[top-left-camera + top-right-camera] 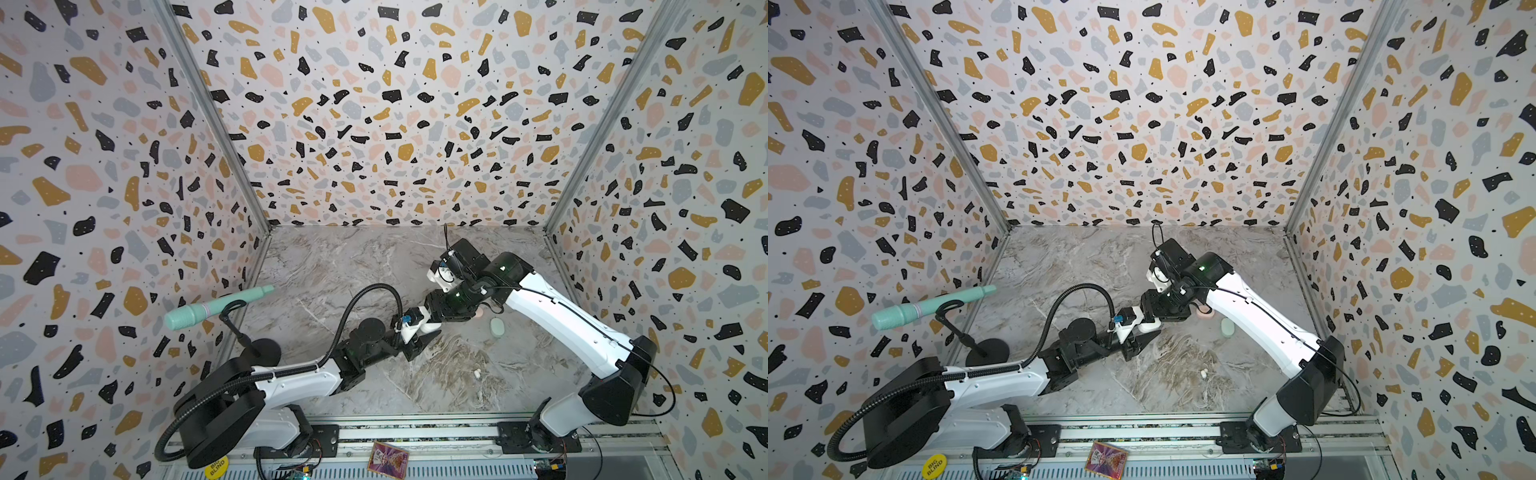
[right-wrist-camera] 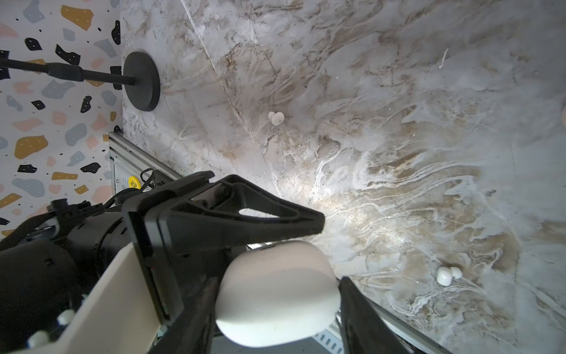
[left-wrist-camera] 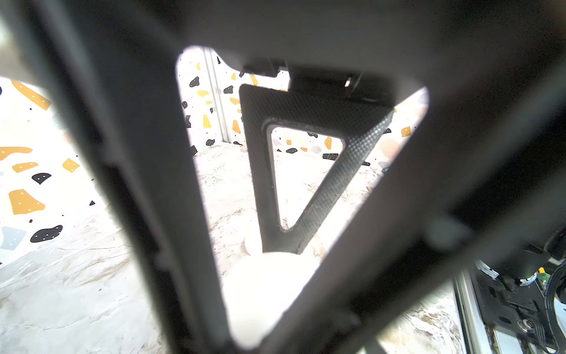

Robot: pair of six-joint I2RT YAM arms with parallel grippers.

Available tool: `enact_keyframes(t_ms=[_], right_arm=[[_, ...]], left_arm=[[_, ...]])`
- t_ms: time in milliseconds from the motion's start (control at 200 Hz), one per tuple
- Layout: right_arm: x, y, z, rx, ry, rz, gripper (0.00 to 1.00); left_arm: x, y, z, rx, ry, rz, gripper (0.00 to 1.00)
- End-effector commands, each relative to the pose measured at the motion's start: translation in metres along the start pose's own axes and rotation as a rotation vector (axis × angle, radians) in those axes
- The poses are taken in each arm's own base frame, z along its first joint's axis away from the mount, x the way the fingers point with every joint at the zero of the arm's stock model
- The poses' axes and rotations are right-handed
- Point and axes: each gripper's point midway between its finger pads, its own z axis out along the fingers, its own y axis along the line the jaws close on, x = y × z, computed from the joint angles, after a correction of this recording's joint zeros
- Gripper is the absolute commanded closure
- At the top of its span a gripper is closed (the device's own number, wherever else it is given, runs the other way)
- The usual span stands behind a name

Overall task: Insert the wireless bluetooth earbuds into the charging case
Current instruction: 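Close the left gripper on the white case held by the right gripper, then open the right gripper and draw it back from the white case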

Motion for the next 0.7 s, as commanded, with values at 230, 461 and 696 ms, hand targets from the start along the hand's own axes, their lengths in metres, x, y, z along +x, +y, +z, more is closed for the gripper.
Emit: enact_keyframes(t_ms=[230,461,696], right_arm=[[0.001,0.0057,-0.0107,-0.008,-0.017,-0.002,0.49],[0.0027,0.005,-0.0079,-0.011,-0.008,0.003,0.5],[0.0006,0.0066,-0.0084,-0.014,-0.013,0.005,0.5]], left_arm=[[-0.0268,0.0024,-0.0005,-0.014,-0.077,0.024,0.49],[-0.0307,0.0057,-0.0018,-0.031,-0.088,0.025,0.49],[-0.0297,0.0056,-0.0014,-0.03,-0.083,0.029,0.49]])
